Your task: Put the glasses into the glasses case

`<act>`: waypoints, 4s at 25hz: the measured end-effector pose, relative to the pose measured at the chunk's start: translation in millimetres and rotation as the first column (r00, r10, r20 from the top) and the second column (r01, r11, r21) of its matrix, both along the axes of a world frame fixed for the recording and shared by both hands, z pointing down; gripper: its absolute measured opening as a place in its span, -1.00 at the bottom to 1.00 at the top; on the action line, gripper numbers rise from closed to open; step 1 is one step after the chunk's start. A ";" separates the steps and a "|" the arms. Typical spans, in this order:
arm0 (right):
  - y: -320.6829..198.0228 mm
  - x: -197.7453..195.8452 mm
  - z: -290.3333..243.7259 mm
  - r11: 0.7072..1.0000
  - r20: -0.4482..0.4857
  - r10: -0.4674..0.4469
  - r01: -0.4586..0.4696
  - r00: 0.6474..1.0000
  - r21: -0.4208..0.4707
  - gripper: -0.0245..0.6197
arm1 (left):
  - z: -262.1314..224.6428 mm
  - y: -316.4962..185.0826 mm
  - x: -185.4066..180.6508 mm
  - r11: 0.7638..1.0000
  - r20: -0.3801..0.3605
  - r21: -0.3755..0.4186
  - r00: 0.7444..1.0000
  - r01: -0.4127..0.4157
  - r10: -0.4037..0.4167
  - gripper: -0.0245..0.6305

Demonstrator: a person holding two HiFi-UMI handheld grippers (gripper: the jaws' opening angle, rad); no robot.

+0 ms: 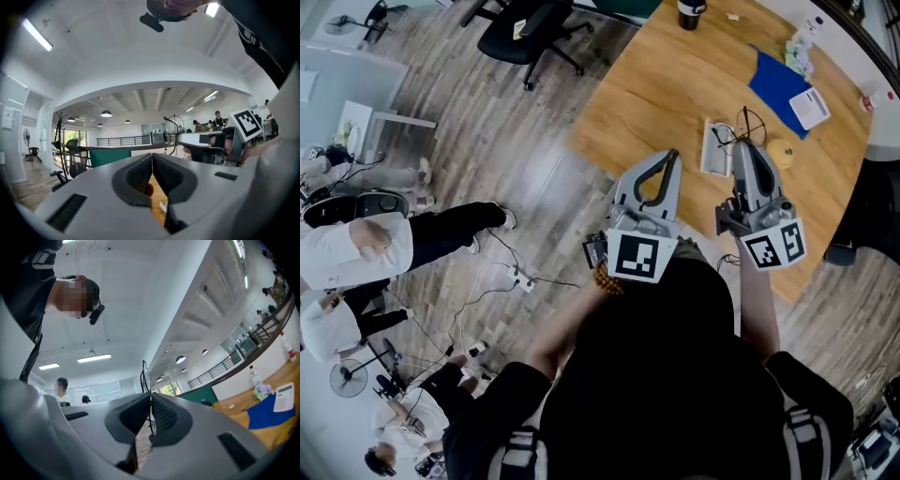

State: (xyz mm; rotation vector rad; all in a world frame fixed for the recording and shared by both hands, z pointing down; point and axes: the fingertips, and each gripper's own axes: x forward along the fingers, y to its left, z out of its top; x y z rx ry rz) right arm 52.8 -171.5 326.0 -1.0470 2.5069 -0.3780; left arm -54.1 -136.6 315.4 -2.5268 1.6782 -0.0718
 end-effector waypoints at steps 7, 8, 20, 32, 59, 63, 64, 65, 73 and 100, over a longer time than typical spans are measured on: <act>-24.2 23.5 22.2 0.998 -0.046 0.027 -0.030 0.999 -0.063 -0.88 | 12.3 -28.7 26.7 0.999 -0.036 -0.015 0.999 -0.031 0.030 -0.85; -26.5 25.3 23.9 0.997 -0.059 0.030 -0.034 0.998 -0.068 -0.88 | 14.3 -33.1 27.5 0.999 -0.049 -0.019 0.998 -0.037 0.036 -0.86; -39.7 31.3 48.1 0.979 -0.095 0.168 -0.177 0.981 -0.097 -0.88 | 38.9 -63.7 35.5 0.987 -0.121 -0.029 0.981 -0.159 0.154 -0.85; -47.6 42.5 84.6 0.966 -0.150 0.180 -0.204 0.972 -0.160 -0.88 | 61.2 -66.6 40.8 0.983 -0.135 -0.086 0.979 -0.164 0.152 -0.86; -74.9 67.6 254.2 0.833 -0.327 0.103 -0.261 0.940 -0.487 -0.88 | 76.5 -71.2 41.6 0.984 -0.100 -0.132 0.989 -0.120 0.107 -0.85; -77.8 64.0 277.5 0.807 -0.357 0.077 -0.268 0.931 -0.526 -0.88 | 77.1 -72.3 39.1 0.984 -0.099 -0.137 0.990 -0.115 0.102 -0.85; -78.9 62.9 283.2 0.800 -0.367 0.070 -0.272 0.927 -0.534 -0.88 | 77.3 -72.1 38.2 0.984 -0.100 -0.137 0.990 -0.114 0.101 -0.85; -80.2 61.7 288.0 0.793 -0.379 0.064 -0.278 0.923 -0.542 -0.88 | 77.8 -72.1 37.3 0.984 -0.100 -0.138 0.990 -0.113 0.100 -0.86; -89.3 54.3 327.1 0.734 -0.470 0.000 -0.319 0.883 -0.599 -0.87 | 81.8 -74.8 32.3 0.984 -0.096 -0.144 0.991 -0.105 0.091 -0.85; -99.7 28.3 385.1 0.520 -0.566 -0.174 -0.413 0.806 -0.748 -0.73 | 89.5 -73.1 23.1 0.982 -0.102 -0.167 0.992 -0.084 0.067 -0.86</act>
